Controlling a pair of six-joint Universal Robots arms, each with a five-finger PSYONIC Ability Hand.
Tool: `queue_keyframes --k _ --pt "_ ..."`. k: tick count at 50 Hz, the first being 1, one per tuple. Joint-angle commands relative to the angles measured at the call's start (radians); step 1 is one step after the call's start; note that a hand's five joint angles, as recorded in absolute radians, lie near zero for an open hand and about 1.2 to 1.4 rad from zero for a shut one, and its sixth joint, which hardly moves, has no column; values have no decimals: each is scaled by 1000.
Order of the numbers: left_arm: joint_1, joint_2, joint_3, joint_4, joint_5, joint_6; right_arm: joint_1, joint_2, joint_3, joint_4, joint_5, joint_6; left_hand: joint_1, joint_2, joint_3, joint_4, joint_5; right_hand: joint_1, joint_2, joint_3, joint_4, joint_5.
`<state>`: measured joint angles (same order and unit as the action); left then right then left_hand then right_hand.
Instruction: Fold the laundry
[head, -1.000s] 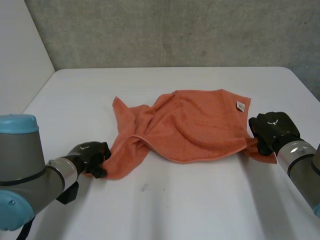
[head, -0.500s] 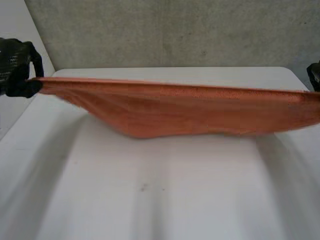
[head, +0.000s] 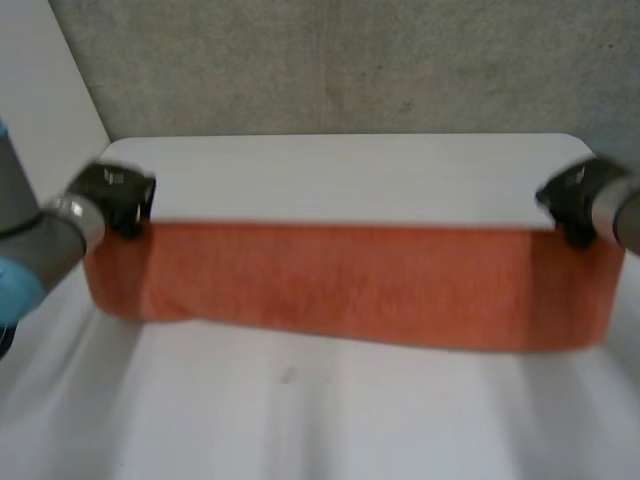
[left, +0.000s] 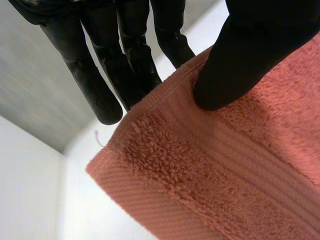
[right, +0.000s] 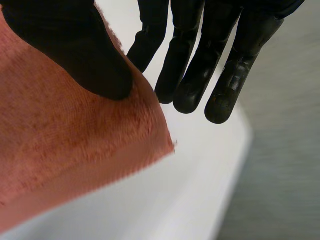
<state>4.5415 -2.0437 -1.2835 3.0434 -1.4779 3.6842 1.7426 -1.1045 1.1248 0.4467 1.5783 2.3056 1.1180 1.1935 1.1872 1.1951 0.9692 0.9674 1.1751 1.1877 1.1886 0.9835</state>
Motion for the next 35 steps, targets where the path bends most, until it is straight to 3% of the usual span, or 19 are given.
queue_keyframes --k 1,6,9,14,21,26,32,35 --pt "-45 -15 402 179 -42 62 49 72 -451 -178 134 20 278 203 209 201 252 429 221 209 208 238" --pt "-49 66 432 397 -39 59 74 -38 -487 -442 140 83 278 203 209 201 252 429 221 209 208 238" --pt "-50 89 402 402 -38 57 74 -141 -352 -471 118 86 278 203 209 201 252 429 221 209 208 238" --pt "-50 96 271 391 -19 20 71 -190 -144 -479 71 98 278 203 209 201 252 429 221 209 208 238" --pt "-22 85 23 393 44 -81 68 -189 124 -490 31 136 278 203 209 201 252 429 221 209 208 238" --pt "-24 30 -133 434 73 -82 58 -147 269 -543 5 155 278 203 209 201 252 429 221 209 208 238" --pt "-27 -65 -272 503 74 -63 60 35 358 -568 -3 149 278 203 209 201 252 429 221 209 208 238" --pt "-27 -67 -313 500 76 -33 57 40 395 -563 -1 147 278 203 209 201 252 429 221 209 208 238"
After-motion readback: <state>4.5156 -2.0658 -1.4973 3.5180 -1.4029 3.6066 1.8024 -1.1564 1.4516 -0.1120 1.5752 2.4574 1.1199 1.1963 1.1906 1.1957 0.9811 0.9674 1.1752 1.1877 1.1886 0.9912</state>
